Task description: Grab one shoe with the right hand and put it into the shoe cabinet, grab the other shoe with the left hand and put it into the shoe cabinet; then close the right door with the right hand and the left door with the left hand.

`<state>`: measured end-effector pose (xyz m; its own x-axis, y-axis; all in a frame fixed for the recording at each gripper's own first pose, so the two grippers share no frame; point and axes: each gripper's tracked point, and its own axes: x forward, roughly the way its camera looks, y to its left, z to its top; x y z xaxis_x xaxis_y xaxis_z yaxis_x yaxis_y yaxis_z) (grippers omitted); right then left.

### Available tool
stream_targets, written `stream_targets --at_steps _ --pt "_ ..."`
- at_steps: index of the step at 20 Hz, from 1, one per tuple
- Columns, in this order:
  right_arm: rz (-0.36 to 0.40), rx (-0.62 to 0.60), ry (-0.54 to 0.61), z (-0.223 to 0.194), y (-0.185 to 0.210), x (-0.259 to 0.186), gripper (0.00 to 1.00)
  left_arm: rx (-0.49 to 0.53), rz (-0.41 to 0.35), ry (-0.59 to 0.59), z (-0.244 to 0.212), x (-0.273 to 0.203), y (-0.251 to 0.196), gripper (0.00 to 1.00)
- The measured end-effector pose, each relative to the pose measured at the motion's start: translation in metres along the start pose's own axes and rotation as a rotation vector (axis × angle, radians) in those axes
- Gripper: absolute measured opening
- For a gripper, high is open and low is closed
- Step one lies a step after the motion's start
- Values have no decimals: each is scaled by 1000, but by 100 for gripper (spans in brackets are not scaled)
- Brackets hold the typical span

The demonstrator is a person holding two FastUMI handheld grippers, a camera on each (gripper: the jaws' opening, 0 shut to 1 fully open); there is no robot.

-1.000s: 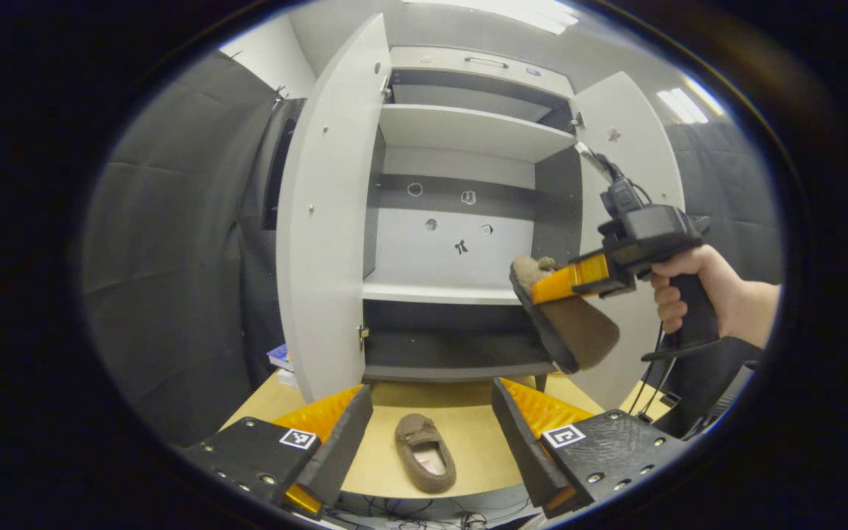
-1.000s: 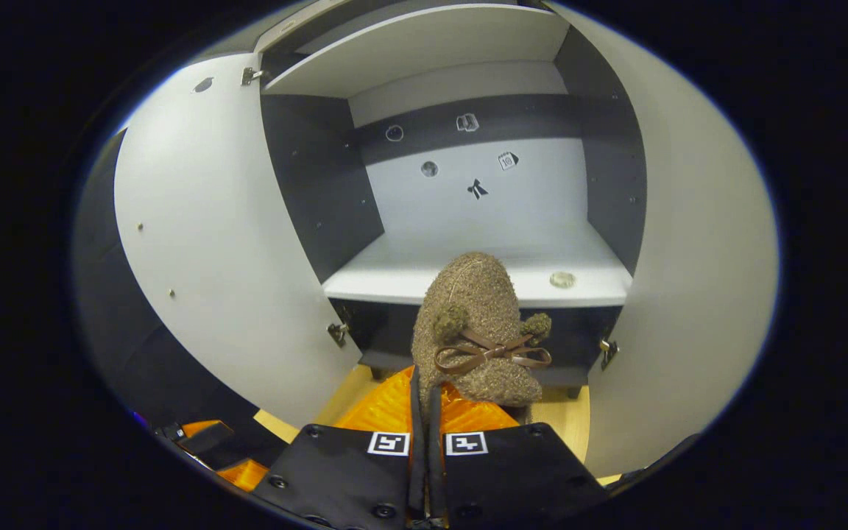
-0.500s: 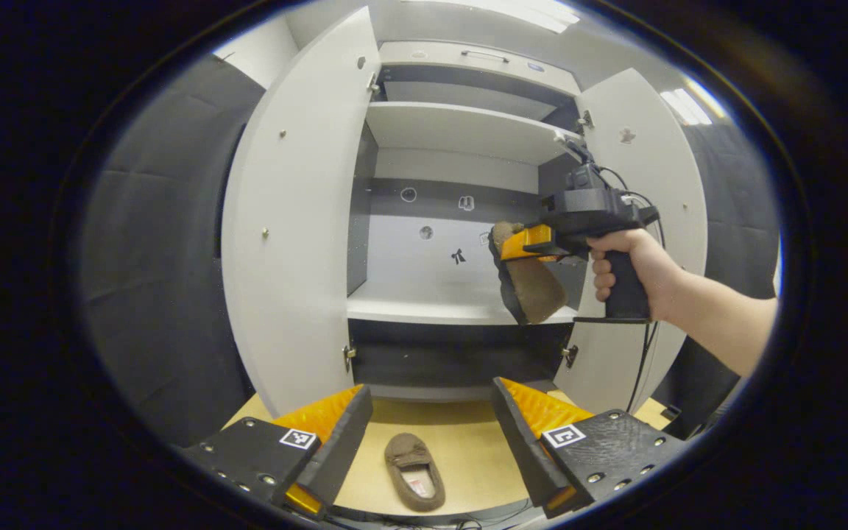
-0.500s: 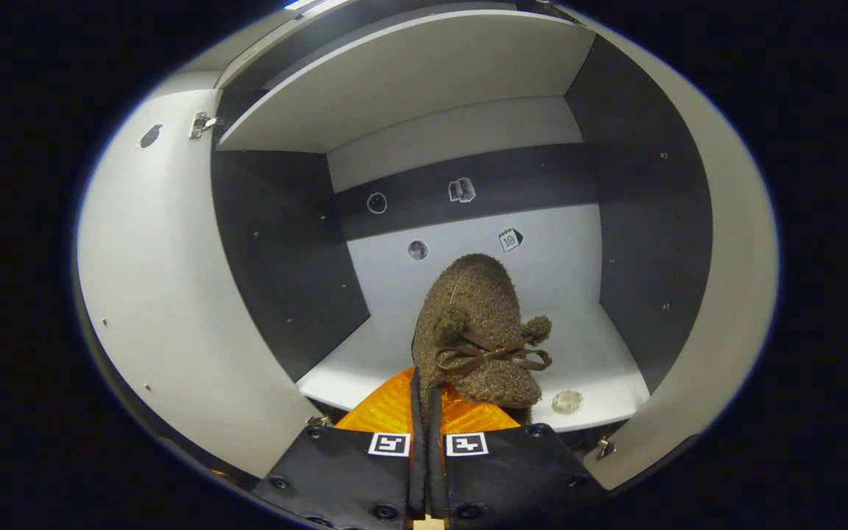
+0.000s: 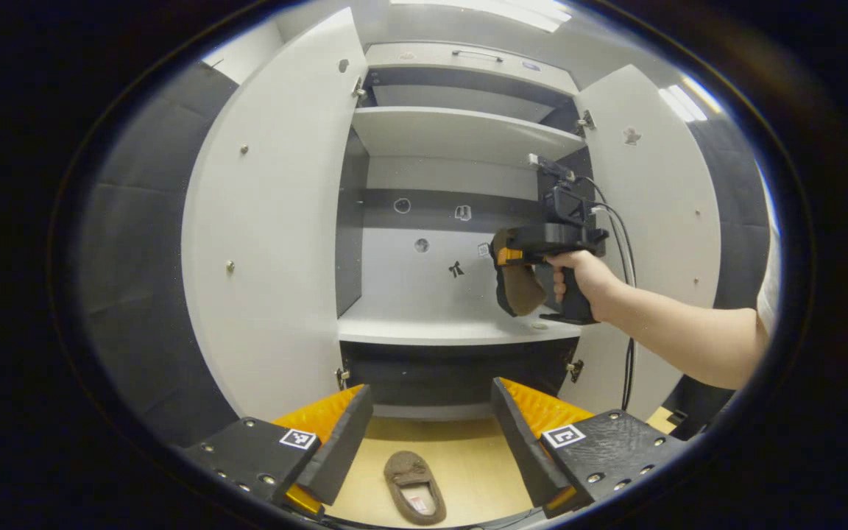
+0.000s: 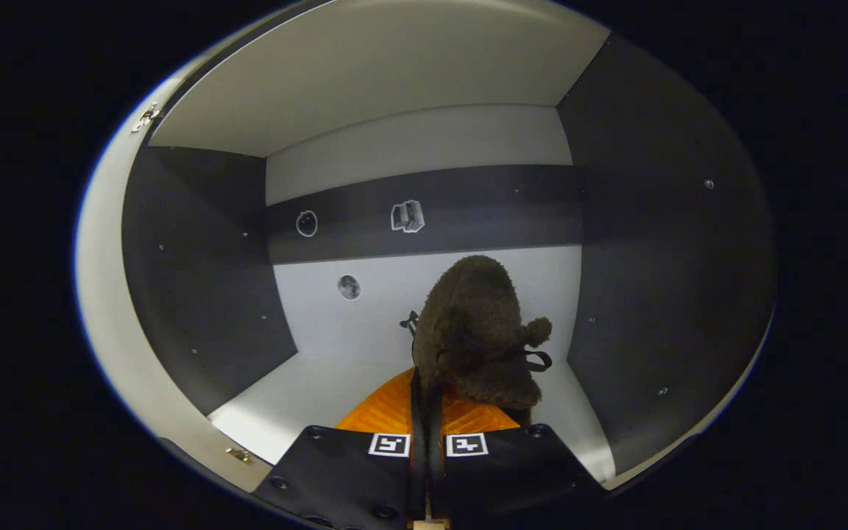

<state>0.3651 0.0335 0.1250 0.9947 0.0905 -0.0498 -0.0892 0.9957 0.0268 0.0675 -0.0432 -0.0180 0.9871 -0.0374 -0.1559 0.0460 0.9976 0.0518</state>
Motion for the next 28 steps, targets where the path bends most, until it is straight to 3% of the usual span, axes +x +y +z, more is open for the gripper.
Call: stream_targets --at_steps 4,9,14,16,19,28 --pt "-8 -24 27 -20 -1 12 4 -24 35 12 -4 2 12 94" --pt "-2 -46 -27 -20 9 14 4 -23 54 40 -17 2 23 94" --pt "-24 -46 -27 -21 9 17 10 -37 77 39 -20 -1 31 97" --pt "-2 -19 -1 -23 14 15 28 -34 80 32 -19 -2 35 94" --pt "-17 -15 -20 -11 12 7 96 -37 73 31 -20 -3 37 94" --pt "28 22 -121 20 31 -89 97 -41 67 144 -67 -1 47 94"
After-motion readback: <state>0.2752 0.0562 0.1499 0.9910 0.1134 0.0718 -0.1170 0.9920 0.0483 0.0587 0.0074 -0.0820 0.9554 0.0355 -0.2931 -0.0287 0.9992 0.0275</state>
